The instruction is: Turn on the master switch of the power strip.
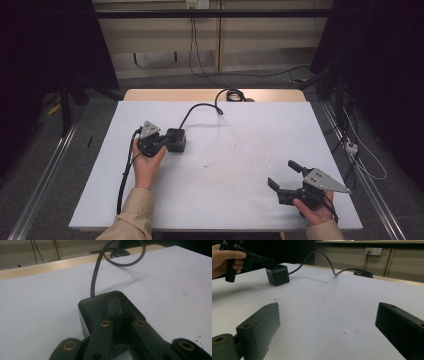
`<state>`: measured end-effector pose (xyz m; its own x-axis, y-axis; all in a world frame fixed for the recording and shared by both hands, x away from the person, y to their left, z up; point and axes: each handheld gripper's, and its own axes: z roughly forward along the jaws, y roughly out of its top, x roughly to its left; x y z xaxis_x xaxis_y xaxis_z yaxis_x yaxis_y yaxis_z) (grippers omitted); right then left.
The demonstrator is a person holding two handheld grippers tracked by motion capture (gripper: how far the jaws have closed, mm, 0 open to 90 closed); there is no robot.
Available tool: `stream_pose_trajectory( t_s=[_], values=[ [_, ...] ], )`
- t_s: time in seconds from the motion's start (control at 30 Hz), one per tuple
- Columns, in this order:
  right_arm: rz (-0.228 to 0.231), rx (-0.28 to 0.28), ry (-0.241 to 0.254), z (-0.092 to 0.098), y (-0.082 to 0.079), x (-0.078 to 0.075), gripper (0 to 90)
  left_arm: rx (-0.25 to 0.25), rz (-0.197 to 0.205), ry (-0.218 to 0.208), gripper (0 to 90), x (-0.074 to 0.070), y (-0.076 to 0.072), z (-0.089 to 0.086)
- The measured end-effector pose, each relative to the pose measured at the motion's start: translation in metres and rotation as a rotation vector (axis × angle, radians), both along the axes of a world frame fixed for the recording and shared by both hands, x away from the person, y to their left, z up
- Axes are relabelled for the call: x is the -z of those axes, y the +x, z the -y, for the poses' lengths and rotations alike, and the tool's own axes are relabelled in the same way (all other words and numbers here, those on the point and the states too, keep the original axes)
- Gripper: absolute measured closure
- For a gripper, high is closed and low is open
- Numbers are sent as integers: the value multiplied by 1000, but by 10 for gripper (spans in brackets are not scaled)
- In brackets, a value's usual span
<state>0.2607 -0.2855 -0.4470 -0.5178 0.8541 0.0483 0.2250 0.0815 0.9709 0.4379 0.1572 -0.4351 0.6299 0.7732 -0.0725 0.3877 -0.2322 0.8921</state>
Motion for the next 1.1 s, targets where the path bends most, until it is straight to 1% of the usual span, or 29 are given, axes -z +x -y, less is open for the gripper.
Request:
stream_pose_trajectory(
  t_s=[0.1, 0.2, 0.3, 0.4, 0.57, 0.73, 0.87, 1.0, 1.1],
  values=[
    [-2, 2, 3, 1, 0, 0, 52, -3, -5, -4, 900, 0, 0, 0],
    [-2, 4, 4, 2, -1, 0, 52, -4, -7, 5, 900, 0, 0, 1],
    [-1, 5, 6, 2, -1, 0, 52, -9, -7, -8, 900, 0, 0, 1],
    [-2, 5, 6, 3, -1, 0, 52, -4, -8, -1, 900, 0, 0, 0],
    [-5, 3, 9, 2, -1, 1, 52, -5, -8, -2, 900, 0, 0, 0],
    [-3, 1, 8, 2, -1, 0, 52, -8, -14, -10, 900, 0, 0, 0],
    [-2, 3, 8, 2, -2, 0, 52, -11, -6, -5, 900, 0, 0, 1],
    [-1, 2, 7, 2, -2, 0, 52, -8, -20, -27, 900, 1, 1, -1],
    [1, -1, 2, 1, -1, -1, 52, -7, -29, -35, 900, 1, 1, -1]
  ],
)
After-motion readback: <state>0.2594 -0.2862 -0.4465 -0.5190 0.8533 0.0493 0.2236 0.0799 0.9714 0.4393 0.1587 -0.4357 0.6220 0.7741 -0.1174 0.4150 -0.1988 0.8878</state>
